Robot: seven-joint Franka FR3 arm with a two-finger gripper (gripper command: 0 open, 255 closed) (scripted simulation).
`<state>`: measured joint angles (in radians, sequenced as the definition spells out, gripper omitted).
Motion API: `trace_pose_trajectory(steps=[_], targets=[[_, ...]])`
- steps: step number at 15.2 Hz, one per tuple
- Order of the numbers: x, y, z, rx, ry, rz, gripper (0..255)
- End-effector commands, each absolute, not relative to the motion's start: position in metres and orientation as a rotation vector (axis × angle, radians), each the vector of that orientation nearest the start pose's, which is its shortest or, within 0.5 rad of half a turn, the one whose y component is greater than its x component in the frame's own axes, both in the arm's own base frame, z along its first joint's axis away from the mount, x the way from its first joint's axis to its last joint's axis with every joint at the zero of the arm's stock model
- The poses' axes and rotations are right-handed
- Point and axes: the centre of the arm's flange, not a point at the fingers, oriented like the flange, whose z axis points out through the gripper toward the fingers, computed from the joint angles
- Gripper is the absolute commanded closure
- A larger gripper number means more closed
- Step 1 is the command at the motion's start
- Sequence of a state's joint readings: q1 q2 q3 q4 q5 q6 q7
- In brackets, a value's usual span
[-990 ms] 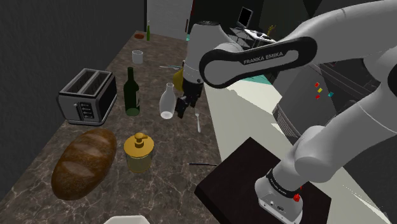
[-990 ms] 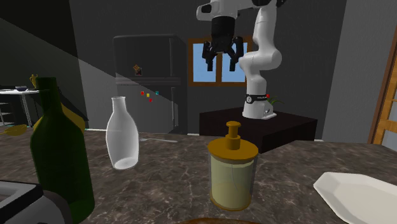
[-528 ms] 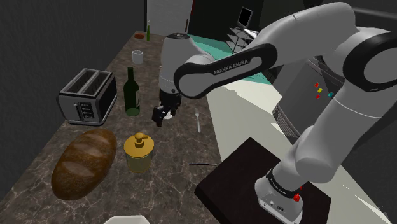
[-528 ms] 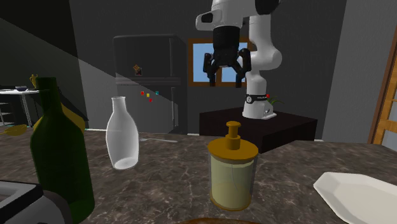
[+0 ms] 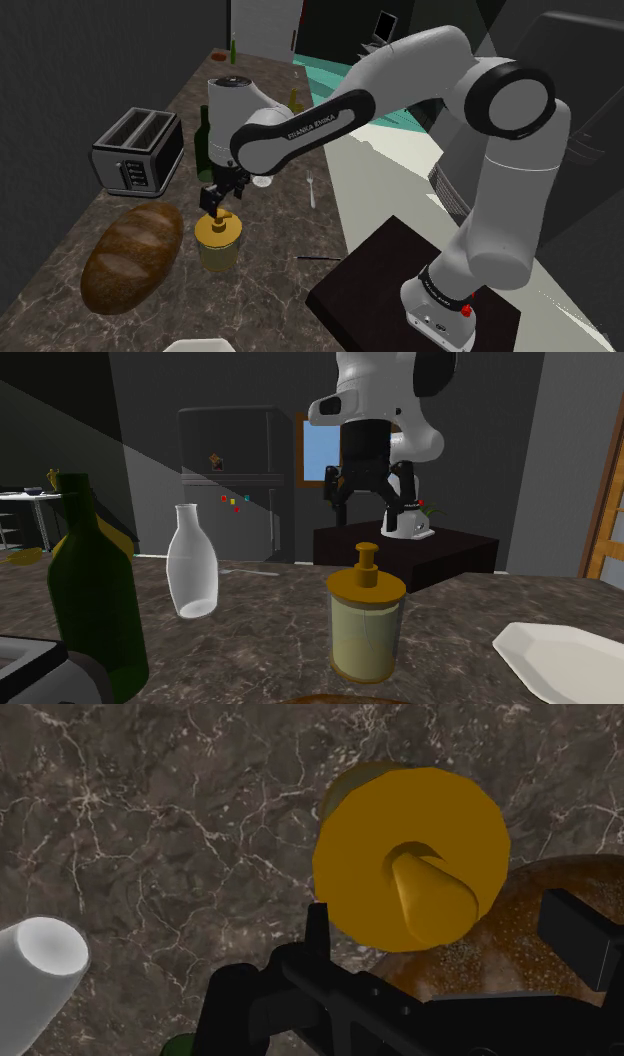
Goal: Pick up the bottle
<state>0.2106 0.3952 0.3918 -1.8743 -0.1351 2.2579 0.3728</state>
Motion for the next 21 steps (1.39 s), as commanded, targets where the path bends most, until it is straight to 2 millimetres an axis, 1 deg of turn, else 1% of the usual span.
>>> trace_pose_trajectory(steps=[1, 2, 8, 9, 11, 12, 21], targets=[[0.542, 0.358, 0.304, -3.053, -0.444, 0.003, 0], [0.542, 0.358, 0.304, -3.053, -0.444, 0.003, 0], [0.542, 0.358, 0.272, -3.053, -0.444, 0.003, 0], [0.542, 0.358, 0.264, -3.053, -0.444, 0.003, 0], [0.542, 0.358, 0.264, -3.053, -0.444, 0.003, 0], [0.543, 0.359, 0.264, -3.053, -0.444, 0.003, 255], [0.542, 0.358, 0.264, -3.053, -0.444, 0.003, 255]])
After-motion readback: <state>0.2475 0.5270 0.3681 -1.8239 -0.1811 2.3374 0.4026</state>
